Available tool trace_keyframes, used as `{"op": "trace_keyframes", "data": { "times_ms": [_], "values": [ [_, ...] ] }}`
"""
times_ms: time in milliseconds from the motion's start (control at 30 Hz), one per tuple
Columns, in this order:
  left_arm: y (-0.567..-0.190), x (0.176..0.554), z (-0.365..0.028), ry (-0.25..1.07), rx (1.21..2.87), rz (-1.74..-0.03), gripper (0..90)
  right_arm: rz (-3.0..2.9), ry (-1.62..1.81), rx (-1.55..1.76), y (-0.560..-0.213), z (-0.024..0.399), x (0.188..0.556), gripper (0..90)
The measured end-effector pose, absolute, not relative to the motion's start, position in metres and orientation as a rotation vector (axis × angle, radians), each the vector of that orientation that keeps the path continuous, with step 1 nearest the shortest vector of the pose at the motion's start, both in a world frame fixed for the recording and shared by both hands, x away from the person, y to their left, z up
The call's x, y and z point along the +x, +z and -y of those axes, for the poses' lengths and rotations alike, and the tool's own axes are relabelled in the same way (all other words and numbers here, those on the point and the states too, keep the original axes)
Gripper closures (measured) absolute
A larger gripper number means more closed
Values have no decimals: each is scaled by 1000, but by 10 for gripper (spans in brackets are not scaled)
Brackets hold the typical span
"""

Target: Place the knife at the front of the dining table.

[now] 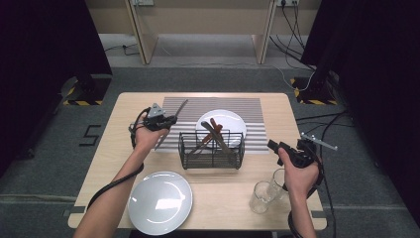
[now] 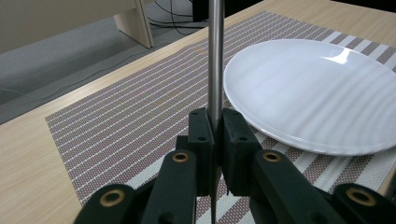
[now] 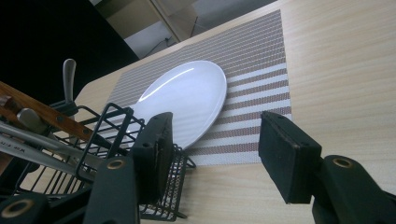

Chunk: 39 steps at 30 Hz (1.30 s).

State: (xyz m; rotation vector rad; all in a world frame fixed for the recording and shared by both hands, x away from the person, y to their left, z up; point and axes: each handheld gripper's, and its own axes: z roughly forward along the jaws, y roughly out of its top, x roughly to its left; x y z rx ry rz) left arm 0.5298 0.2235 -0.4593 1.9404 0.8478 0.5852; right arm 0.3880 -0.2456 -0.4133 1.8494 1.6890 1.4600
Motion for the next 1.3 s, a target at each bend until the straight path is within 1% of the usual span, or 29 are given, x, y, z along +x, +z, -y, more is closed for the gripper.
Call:
{"op": "trace_keyframes", "data": {
  "times_ms": [467, 867, 1033, 1300],
  "values": [
    [-469, 535, -221, 569, 1983, -874, 828, -1685, 1464, 1858, -413, 246, 388, 454],
    [-467, 534, -221, 555, 2004, -881, 830, -1688, 1464, 1855, -413, 246, 388, 454],
    [-469, 535, -222, 547, 2043, -889, 829, -1687, 1464, 1853, -413, 246, 388, 454],
    [-473, 535, -220, 520, 2057, -896, 829, -1683, 1464, 1852, -413, 247, 388, 453]
  ]
}}
